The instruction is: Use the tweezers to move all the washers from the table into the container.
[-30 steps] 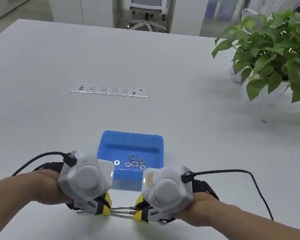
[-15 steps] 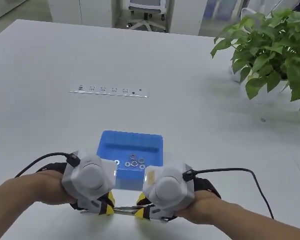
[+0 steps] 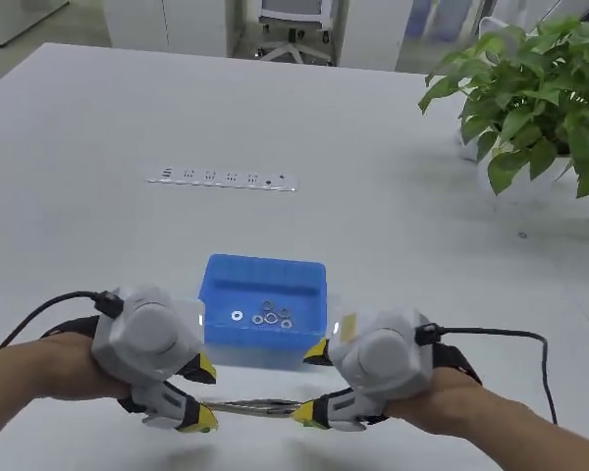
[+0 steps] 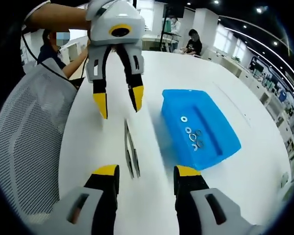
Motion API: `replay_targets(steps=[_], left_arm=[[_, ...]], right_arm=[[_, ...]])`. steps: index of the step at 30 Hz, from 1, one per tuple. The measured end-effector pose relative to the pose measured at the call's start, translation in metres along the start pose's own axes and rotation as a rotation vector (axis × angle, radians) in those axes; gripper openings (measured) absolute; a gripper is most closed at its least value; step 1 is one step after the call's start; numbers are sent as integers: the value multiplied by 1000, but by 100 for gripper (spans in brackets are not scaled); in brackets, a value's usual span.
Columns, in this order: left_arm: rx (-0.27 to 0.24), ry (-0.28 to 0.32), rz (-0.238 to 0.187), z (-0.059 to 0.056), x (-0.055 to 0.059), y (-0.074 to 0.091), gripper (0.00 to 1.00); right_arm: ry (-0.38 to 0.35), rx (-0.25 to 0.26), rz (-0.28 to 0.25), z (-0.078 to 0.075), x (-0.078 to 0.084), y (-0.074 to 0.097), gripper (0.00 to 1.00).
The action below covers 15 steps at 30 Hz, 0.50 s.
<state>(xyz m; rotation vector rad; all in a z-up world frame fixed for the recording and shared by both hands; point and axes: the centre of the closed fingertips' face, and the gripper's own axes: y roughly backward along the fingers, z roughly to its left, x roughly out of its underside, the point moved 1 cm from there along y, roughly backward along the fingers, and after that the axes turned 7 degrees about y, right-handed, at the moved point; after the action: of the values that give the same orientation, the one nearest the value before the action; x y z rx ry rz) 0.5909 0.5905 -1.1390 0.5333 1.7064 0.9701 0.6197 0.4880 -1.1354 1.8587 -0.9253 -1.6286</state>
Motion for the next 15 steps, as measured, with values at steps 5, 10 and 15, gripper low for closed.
replay_targets(steps=[5,10,15], left_arm=[[-31,42,-83,-3,-9,15,58],[-63,34,-135,-6,-12,25,73],[-105,57,-184,-1,-10,32,87]], right_arm=[[-77,72,-53,-8,4,19,62],[-145,137,-113,-13,9,34,76],[-192,188,-143,-17,19,45,87]])
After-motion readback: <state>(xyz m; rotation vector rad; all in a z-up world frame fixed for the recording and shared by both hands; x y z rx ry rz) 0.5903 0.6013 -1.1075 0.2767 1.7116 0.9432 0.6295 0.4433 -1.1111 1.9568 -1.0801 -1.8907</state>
